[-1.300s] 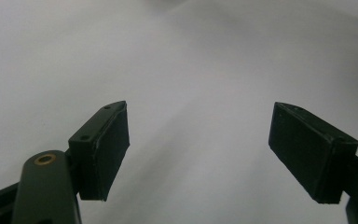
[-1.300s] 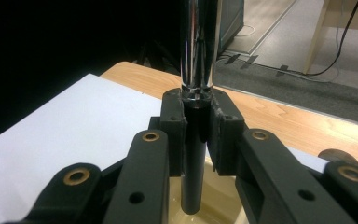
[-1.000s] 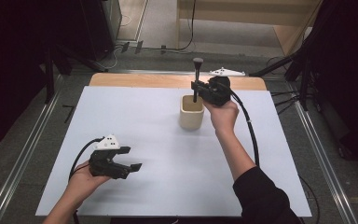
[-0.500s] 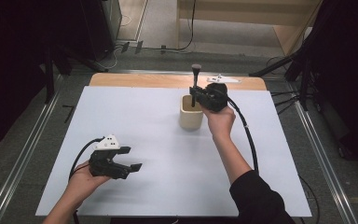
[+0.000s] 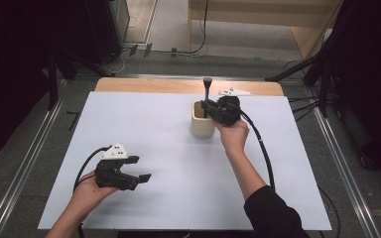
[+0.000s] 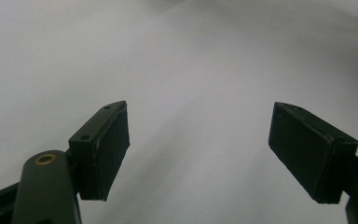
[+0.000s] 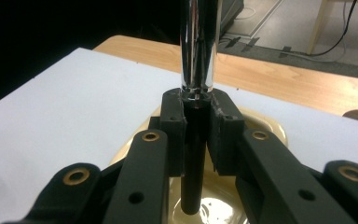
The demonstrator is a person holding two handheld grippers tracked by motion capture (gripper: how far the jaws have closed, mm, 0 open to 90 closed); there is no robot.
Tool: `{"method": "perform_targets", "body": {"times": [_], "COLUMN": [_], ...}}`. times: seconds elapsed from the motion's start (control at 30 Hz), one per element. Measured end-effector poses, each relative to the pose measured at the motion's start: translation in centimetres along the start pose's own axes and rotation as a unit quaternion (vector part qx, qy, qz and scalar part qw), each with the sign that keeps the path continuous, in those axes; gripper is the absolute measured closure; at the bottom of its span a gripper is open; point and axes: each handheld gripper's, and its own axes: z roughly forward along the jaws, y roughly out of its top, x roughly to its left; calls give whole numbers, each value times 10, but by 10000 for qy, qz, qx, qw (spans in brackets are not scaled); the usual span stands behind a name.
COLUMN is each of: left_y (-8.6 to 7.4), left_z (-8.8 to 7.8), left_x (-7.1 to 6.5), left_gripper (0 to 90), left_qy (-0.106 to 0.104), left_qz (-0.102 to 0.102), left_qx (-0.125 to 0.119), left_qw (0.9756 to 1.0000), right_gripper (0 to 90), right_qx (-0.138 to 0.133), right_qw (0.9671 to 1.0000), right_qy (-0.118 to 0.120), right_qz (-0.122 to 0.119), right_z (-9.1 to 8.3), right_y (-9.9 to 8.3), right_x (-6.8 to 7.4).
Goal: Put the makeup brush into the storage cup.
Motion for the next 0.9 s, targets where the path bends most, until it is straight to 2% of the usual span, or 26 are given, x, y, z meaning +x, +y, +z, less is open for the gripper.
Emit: {"method": "perform_targets", "body": {"times": [0.5,0.53,0.57,0.63,0.67,0.7,0.77,0.83,0.9], "left_y": [0,0,0,0,0,0,0,0,0], "left_z": [0,0,0,0,0,0,0,0,0], "left_x": [0,0,0,0,0,0,0,0,0], "left_gripper": [210,210,210,210,210,210,210,210,210], "left_qy": [-2,0,-2,-1,-4,0,-6,-4,6], "left_qz": [3,5,4,5,11,5,15,10,4], "left_qx": [-2,-1,-3,0,7,17,10,13,8], "left_qw": [10000,10000,10000,10000,10000,10000,10000,10000,10000], "right_gripper": [783,756,686,448,390,368,336,302,290], "right_qx": [-30,-23,-69,-259,-306,-314,-341,-301,-189], "right_qw": [10000,10000,9999,9993,9992,9993,9991,9992,9994], "right_qy": [49,65,115,182,163,120,180,177,271], "right_qz": [-36,-38,-74,-222,-212,-171,-156,-168,-142], "right_z": [-3,-4,-5,-8,-9,-11,-14,-18,-19], "right_y": [1,2,2,4,5,6,8,9,9], "right_x": [2,3,3,4,5,5,4,3,3]}}
